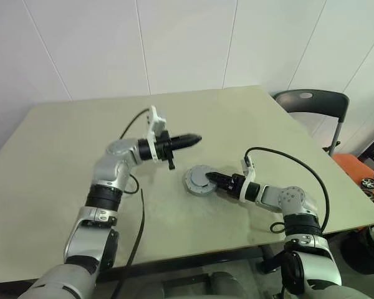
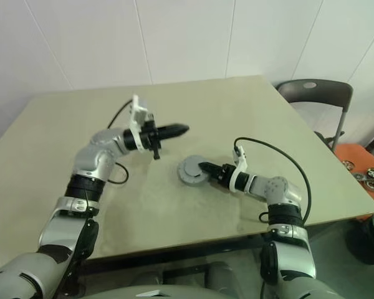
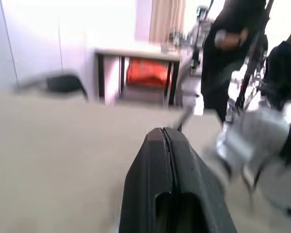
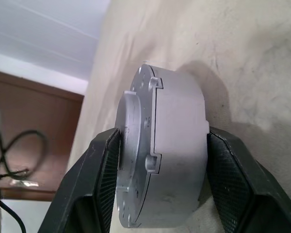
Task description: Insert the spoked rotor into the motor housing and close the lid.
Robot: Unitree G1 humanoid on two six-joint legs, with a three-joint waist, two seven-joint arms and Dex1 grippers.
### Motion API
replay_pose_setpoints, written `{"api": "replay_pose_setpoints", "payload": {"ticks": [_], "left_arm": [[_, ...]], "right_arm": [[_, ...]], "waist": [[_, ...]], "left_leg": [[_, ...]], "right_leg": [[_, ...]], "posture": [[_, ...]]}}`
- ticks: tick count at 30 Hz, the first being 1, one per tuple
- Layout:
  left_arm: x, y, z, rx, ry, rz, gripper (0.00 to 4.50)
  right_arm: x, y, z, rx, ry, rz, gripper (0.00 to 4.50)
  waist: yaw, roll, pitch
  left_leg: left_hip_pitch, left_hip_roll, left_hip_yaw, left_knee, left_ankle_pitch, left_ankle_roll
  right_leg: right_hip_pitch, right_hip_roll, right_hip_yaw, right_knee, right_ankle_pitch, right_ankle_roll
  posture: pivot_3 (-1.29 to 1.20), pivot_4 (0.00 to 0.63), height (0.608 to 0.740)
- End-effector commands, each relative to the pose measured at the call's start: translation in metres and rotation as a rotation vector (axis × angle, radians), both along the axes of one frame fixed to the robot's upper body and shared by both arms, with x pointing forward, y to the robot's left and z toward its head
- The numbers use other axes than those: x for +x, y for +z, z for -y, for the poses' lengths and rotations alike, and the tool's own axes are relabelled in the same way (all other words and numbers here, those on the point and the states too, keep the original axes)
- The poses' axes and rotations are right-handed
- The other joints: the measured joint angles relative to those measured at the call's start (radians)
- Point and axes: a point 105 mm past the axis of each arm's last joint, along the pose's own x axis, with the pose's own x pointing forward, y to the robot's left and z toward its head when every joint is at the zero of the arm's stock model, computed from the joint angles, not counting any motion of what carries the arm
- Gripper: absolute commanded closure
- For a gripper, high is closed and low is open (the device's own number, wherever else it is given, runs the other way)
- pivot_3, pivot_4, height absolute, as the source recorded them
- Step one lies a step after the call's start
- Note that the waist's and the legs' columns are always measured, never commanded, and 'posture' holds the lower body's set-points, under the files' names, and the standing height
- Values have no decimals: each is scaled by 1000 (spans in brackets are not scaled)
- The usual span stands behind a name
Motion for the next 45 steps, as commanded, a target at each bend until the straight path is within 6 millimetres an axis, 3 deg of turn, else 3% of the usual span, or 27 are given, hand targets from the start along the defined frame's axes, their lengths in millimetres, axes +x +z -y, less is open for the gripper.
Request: {"api": "replay_pose_setpoints", "payload": {"ticks": [1, 5, 17, 27, 35, 38, 45], "left_arm": [[5, 16, -14, -43, 51, 13, 4500], [5, 3, -25, -26, 80, -33, 4500], [-9, -51, -48, 28, 142, -245, 4500], [-28, -54, -58, -48, 139, -294, 4500], [-26, -60, -62, -19, 187, -287, 4500], [-25, -61, -62, -13, 194, -287, 4500], [-23, -67, -61, 6, 203, -289, 4500]], "right_arm": [[-12, -35, 10, -85, -60, -128, 2224], [-14, -32, 8, -35, -70, -125, 2227], [-8, 24, -3, 110, -7, -7, 2252], [1, 56, -10, 241, -2, 31, 2252], [3, 42, -15, 199, -17, -10, 2252], [2, 32, -15, 152, -22, -34, 3104], [-1, 15, -11, 78, -42, -70, 3104]], "waist": [[0, 0, 0], [1, 0, 0], [2, 0, 1], [1, 1, 2], [1, 1, 2], [0, 1, 2], [0, 0, 2]], "left_leg": [[0, 0, 0, -1, 0, 0], [1, 1, -1, 0, 0, 0], [-3, 0, -1, -1, 0, 0], [-5, 0, 0, -1, 0, 0], [-5, 0, 1, -1, 0, 0], [-4, 0, 1, -1, 0, 0], [-3, 0, 1, -1, 0, 0]], "right_leg": [[0, 0, 0, 0, 0, 0], [0, 1, 0, 1, 0, 0], [-10, 0, 0, 1, 3, -4], [-13, 0, 1, 2, 3, -4], [-12, 0, 1, 2, 3, -5], [-12, 0, 2, 2, 3, -5], [-12, 0, 2, 2, 3, -5]], "posture": [[0, 0, 740], [0, 0, 740], [0, 0, 740], [0, 0, 740], [0, 0, 740], [0, 0, 740], [0, 0, 740]]}}
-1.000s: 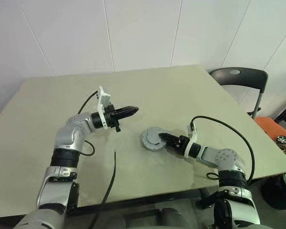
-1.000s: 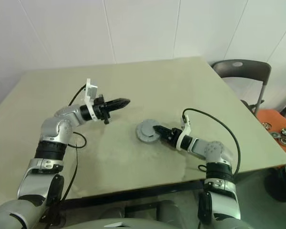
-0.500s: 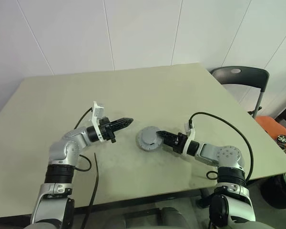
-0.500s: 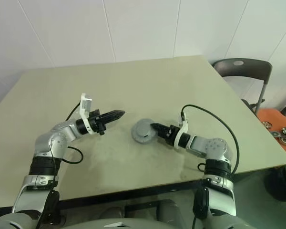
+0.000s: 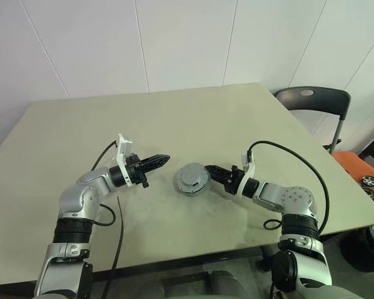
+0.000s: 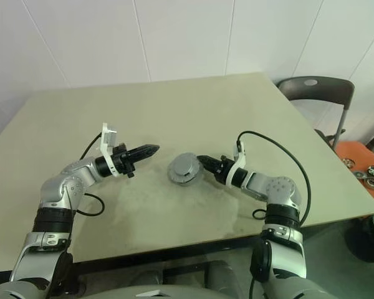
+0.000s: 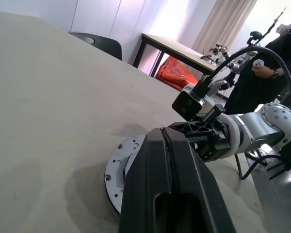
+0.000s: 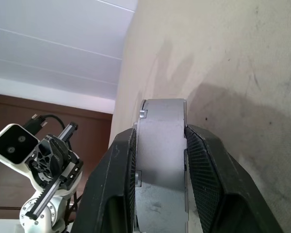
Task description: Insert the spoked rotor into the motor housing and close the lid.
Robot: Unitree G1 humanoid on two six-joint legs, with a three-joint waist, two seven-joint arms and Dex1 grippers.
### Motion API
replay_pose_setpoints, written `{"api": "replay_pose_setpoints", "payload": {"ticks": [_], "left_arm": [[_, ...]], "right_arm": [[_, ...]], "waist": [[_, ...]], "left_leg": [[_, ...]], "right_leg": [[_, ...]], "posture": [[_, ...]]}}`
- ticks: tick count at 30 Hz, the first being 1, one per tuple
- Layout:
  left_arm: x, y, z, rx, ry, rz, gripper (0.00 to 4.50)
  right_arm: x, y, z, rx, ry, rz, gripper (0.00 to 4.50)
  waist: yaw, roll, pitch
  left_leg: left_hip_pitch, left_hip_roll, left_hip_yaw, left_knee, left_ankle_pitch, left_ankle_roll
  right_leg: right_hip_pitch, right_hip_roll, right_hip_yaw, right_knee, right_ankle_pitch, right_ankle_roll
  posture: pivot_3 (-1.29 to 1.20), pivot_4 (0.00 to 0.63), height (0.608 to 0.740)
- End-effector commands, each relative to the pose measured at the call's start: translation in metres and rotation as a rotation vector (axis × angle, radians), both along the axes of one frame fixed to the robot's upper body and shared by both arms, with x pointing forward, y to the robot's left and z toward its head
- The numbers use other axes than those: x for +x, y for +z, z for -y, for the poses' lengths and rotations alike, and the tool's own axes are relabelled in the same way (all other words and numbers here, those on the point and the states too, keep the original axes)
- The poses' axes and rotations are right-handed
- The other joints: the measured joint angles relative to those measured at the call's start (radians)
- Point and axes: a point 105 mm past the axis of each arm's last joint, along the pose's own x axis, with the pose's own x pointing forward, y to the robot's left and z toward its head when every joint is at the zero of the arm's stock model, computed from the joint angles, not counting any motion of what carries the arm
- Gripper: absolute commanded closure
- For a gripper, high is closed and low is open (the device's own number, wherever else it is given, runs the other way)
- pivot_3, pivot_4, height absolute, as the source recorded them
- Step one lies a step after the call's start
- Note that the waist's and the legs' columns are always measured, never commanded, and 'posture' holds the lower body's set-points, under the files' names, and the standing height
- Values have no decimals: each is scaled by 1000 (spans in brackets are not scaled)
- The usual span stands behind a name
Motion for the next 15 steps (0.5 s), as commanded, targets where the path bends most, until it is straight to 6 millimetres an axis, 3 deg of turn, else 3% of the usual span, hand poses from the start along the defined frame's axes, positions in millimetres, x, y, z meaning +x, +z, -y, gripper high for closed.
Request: {"api": "replay_pose_setpoints", "payload": {"ticks": [1, 15], "left_arm": [[4, 6, 1, 23, 5, 43, 4500], [8, 4, 4, 38, 9, 50, 4500]], "right_arm": [[-4, -13, -1, -65, 10, -31, 3104], [-4, -18, 2, -78, 8, -27, 3104]], "waist": [[-1, 0, 0], [-1, 0, 0]], "left_leg": [[0, 0, 0, 0, 0, 0], [3, 0, 0, 1, 0, 0]], "right_leg": [[1, 0, 0, 0, 0, 0], [6, 1, 0, 0, 0, 0]], "posture": [[0, 0, 740], [0, 0, 740]]}}
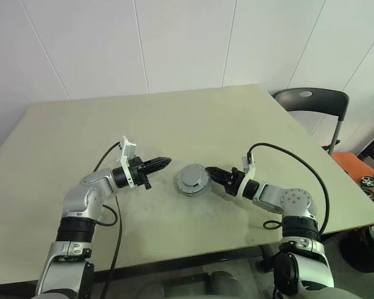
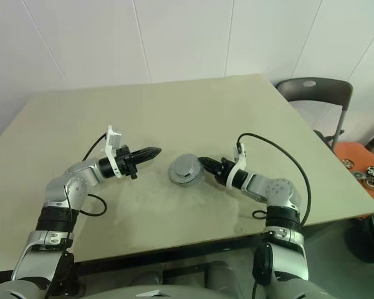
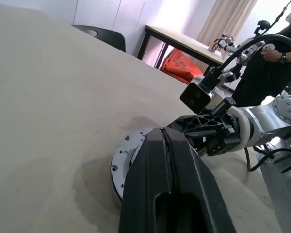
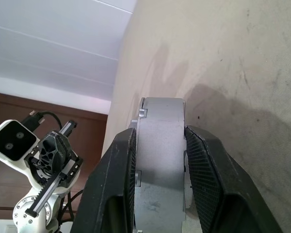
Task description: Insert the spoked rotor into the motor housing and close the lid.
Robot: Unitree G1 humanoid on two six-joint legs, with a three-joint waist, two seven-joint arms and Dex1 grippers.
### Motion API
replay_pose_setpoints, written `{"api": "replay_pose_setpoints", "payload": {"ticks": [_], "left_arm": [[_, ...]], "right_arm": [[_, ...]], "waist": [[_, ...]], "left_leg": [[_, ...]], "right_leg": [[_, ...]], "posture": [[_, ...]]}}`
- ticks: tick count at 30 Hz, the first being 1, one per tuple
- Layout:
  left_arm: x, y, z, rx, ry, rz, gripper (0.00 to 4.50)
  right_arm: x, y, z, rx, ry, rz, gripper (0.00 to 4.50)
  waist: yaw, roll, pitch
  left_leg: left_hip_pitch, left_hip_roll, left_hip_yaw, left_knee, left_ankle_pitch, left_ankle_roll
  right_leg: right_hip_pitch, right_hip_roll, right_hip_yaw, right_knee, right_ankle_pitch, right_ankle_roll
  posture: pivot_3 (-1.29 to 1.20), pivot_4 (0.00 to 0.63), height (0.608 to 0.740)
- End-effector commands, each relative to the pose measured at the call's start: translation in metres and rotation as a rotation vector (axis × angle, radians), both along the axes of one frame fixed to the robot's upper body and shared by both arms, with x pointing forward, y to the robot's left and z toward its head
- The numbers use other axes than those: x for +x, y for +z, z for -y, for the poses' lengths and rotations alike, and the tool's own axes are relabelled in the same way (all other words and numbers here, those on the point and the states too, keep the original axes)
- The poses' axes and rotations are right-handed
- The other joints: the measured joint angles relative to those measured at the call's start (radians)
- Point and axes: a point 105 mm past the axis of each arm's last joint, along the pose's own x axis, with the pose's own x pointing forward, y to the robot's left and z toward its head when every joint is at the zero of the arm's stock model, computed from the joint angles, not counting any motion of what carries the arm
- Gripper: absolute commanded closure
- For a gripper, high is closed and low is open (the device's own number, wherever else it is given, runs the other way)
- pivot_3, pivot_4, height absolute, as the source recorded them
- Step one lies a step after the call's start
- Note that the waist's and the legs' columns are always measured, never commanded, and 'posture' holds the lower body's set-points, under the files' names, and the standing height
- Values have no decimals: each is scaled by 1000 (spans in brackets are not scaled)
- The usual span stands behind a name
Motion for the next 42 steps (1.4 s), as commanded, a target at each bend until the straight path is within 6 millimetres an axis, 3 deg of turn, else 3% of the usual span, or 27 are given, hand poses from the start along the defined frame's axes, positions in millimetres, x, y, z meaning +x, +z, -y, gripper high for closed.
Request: {"api": "replay_pose_setpoints", "payload": {"ticks": [1, 9, 14, 17, 22, 26, 33, 42], "left_arm": [[4, 14, 2, 2, 1, 57, 4500], [-2, -1, 6, 55, -21, 44, 4500], [-1, -2, 9, 58, -25, 42, 4500], [-1, -1, 10, 55, -31, 42, 4500], [-1, -1, 11, 54, -33, 42, 4500], [-1, -1, 12, 50, -35, 43, 4500], [1, 0, 14, 45, -37, 43, 4500], [2, 0, 15, 41, -35, 45, 4500]], "right_arm": [[-3, -13, 0, -58, 9, -41, 3104], [-3, -27, 10, -98, -17, -71, 3104], [-5, -55, 39, -229, -89, -114, 3104], [-8, -79, 70, -363, -164, -140, 3104], [-11, -79, 75, -357, -143, -111, 3104], [-9, -68, 64, -322, -115, -52, 3104], [-2, -41, 51, -245, -83, 61, 3104], [13, 11, 43, -142, -88, 219, 3104]], "waist": [[0, 0, 0], [0, 0, 0], [1, -6, -4], [3, -8, -6], [9, -8, -8], [10, -10, -9], [6, -13, -11], [6, -2, -5]], "left_leg": [[0, 0, 0, 0, 0, 0], [0, 0, 1, 0, 0, 0], [2, 0, 0, 1, 0, 0], [12, 0, 1, 2, 0, 0], [23, 4, -1, 9, -1, -1], [13, 3, 2, 16, -2, -4], [9, 1, 2, 15, 0, 0], [-4, -1, 2, 15, 0, 0]], "right_leg": [[0, 0, 0, 0, 0, 0], [2, 0, 0, 0, 0, 0], [5, 0, 0, 0, 0, 0], [16, 0, 0, -3, -5, 0], [37, -3, 1, -19, -6, 1], [39, -4, 12, -19, -6, 2], [36, -2, 15, -14, -13, 14], [17, 0, 17, -5, -10, 15]], "posture": [[0, 0, 740], [0, 0, 740], [0, 0, 740], [0, 0, 740], [0, 0, 740], [0, 0, 740], [0, 0, 740], [0, 0, 740]]}}
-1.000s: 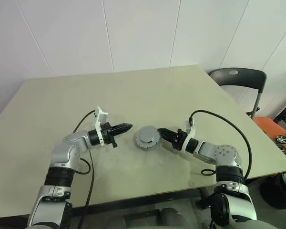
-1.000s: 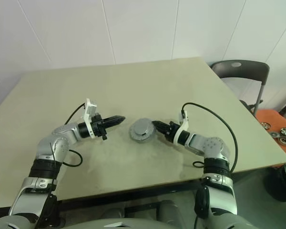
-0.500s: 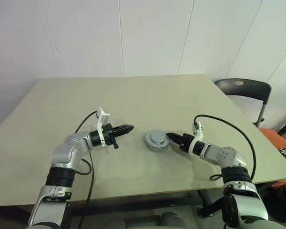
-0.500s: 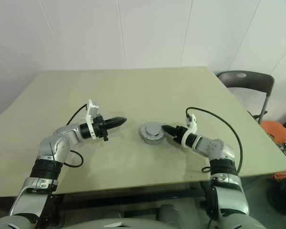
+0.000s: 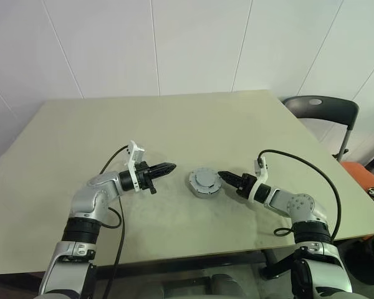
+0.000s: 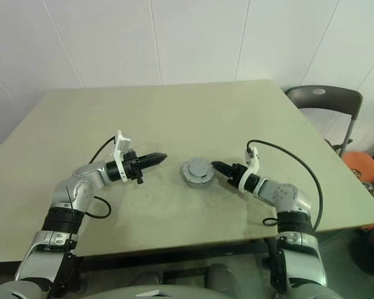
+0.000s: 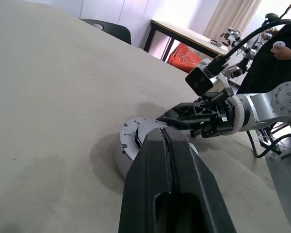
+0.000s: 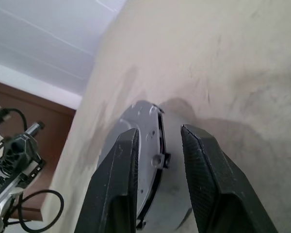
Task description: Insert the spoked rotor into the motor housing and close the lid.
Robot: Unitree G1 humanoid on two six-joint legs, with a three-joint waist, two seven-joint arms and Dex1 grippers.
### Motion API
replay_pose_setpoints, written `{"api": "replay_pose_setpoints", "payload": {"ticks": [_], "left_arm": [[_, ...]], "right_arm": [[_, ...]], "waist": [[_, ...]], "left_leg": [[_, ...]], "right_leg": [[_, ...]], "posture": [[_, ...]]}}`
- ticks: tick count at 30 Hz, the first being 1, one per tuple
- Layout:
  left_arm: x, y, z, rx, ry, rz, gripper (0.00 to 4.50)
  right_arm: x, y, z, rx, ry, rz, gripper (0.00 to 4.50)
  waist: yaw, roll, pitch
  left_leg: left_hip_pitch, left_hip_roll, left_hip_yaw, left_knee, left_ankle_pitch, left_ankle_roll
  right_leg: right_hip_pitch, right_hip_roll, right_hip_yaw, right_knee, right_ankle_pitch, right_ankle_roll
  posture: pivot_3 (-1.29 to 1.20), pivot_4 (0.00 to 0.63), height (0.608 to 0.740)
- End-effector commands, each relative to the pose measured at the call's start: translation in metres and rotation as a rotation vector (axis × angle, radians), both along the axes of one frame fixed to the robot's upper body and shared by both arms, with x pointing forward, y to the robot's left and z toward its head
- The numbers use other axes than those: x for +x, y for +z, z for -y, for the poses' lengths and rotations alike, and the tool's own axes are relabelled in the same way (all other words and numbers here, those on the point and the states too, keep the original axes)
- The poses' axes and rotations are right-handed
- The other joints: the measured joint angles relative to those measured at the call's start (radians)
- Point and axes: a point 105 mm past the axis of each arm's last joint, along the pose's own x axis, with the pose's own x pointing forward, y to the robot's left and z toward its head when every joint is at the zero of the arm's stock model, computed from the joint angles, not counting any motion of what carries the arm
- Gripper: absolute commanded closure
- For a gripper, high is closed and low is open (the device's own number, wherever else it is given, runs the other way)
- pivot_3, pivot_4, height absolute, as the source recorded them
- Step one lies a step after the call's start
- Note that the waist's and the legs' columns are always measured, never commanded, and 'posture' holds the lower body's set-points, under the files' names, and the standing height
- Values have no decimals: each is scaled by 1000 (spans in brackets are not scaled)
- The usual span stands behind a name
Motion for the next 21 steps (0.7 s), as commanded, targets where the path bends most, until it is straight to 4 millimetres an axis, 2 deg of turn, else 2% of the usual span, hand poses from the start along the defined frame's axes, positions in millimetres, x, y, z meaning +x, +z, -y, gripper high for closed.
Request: {"api": "replay_pose_setpoints", "payload": {"ticks": [1, 3, 8, 10, 14, 16, 19, 21], "left_arm": [[4, 14, 2, -4, -6, 56, 4500], [4, 14, 2, -4, -6, 56, 4500], [4, 13, 3, -7, -5, 56, 4500], [4, 13, 3, -8, -3, 55, 4500], [3, 13, 4, -9, -4, 56, 4500], [3, 12, 4, -9, -6, 57, 4500], [3, 13, 5, -9, -10, 60, 4500], [3, 12, 6, -9, -11, 60, 4500]], "right_arm": [[10, 30, 3, 8, -15, 99, 3104], [12, 39, 3, 11, -16, 129, 3104], [20, 77, 8, -42, -48, 295, 3104], [17, 84, 5, -144, -22, 380, 3104], [3, 66, -12, -539, 121, 580, 3104], [-4, 54, -20, -666, 200, 654, 3104], [-14, 43, -31, -723, 309, 722, 3104], [-13, 43, -33, -707, 310, 714, 3104]], "waist": [[0, 4, 3], [0, 6, 4], [-1, 7, 5], [0, 7, 5], [0, 6, 5], [-1, 5, 5], [0, 5, 7], [-2, 4, 7]], "left_leg": [[-1, 0, 0, 0, 0, 0], [-2, -1, 1, -1, 0, 0], [-3, -1, 2, -3, 0, 0], [-3, -1, 2, -3, 0, 0], [-4, -1, 2, -5, 0, 0], [-4, -1, 2, -6, 0, 0], [-4, -2, 3, -6, 0, 0], [-4, -2, 3, -6, 0, 0]], "right_leg": [[-1, 0, 0, 0, 0, 0], [-3, 0, 1, 1, 0, 0], [-7, 0, 2, 4, 0, 0], [-8, 0, 2, 4, 0, 1], [-9, 0, 1, 4, -2, 3], [-9, 0, 1, 4, -3, 6], [-9, 0, 2, 4, -2, 3], [-9, 0, 3, 4, -1, 2]], "posture": [[0, 0, 740], [0, 0, 740], [0, 0, 740], [0, 0, 740], [0, 0, 740], [0, 0, 740], [0, 0, 740], [0, 0, 740]]}}
